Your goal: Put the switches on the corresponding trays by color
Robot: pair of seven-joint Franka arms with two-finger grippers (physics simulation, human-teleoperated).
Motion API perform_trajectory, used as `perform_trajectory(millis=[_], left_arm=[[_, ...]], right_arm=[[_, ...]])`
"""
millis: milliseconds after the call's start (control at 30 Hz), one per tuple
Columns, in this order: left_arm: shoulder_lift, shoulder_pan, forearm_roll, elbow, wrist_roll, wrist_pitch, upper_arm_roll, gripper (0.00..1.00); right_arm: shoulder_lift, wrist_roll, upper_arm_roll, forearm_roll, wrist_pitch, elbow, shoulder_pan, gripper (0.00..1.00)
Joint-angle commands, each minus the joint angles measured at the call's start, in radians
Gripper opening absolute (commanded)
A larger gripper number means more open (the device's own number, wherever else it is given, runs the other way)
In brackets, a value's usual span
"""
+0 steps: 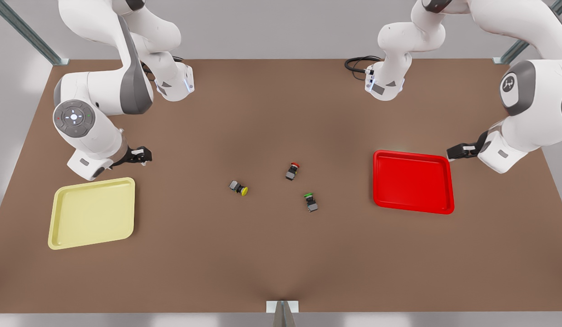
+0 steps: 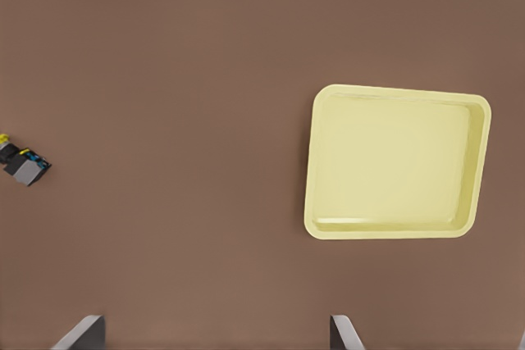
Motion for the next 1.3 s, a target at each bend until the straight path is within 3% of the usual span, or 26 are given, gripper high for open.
perform_trajectory(millis=[0,133,200,267,333,467,533,667,800,1000,1067,1100,1267], left_arm=[[0.001,0.0,0.003,0.002,0.0,0.0,0.0,1.0],[0.016,-0.044,0.003,0.009,-0.007,-0.003,-0.011,1.0],[0.048,-0.053,0.013,0.037,-0.007,-0.005,-0.009,1.0],[0.057,-0.055,0.013,0.037,-0.012,0.002,-0.011,1.0],[0.063,-0.069,0.041,0.037,-0.009,-0.005,-0.017,1.0],[0.097,-0.102,0.049,0.037,-0.009,0.003,-0.025,1.0],[0.166,-0.205,0.05,0.051,-0.014,0.025,-0.023,1.0],[0.226,-0.358,0.044,0.051,-0.017,0.081,-0.023,1.0],[0.249,-0.403,0.036,0.055,-0.033,0.106,-0.032,1.0],[0.393,-0.481,-0.005,0.061,-0.173,0.222,-0.031,1.0],[0.402,-0.515,-0.002,0.061,-0.173,0.225,-0.029,1.0],[0.407,-0.526,-0.003,0.061,-0.175,0.225,-0.029,1.0],[0.442,-0.593,-0.005,0.061,-0.271,0.265,-0.031,1.0]], right_arm=[[0.0,0.0,0.0,0.0,0.002,0.0,0.001,1.0],[0.067,-0.104,0.009,0.002,-0.012,-0.005,0.119,1.0],[0.156,-0.12,0.104,0.014,0.008,-0.005,0.125,1.0],[0.23,-0.12,0.161,0.028,0.154,-0.064,0.132,1.0],[0.282,-0.104,0.161,0.025,0.311,-0.141,0.185,1.0],[0.432,-0.107,0.16,0.005,0.541,-0.137,0.252,1.0],[0.478,-0.118,0.16,-0.025,0.626,-0.141,0.271,1.0],[0.492,-0.173,0.16,-0.057,0.73,-0.205,0.268,1.0],[0.48,-0.175,0.16,-0.057,0.785,-0.278,0.246,1.0],[0.468,-0.173,0.161,-0.057,0.842,-0.345,0.215,0.99],[0.468,-0.173,0.161,-0.055,0.842,-0.345,0.209,0.71],[0.468,-0.172,0.161,-0.055,0.842,-0.345,0.208,0.62],[0.472,-0.163,0.161,-0.048,0.842,-0.344,0.217,0.62]])
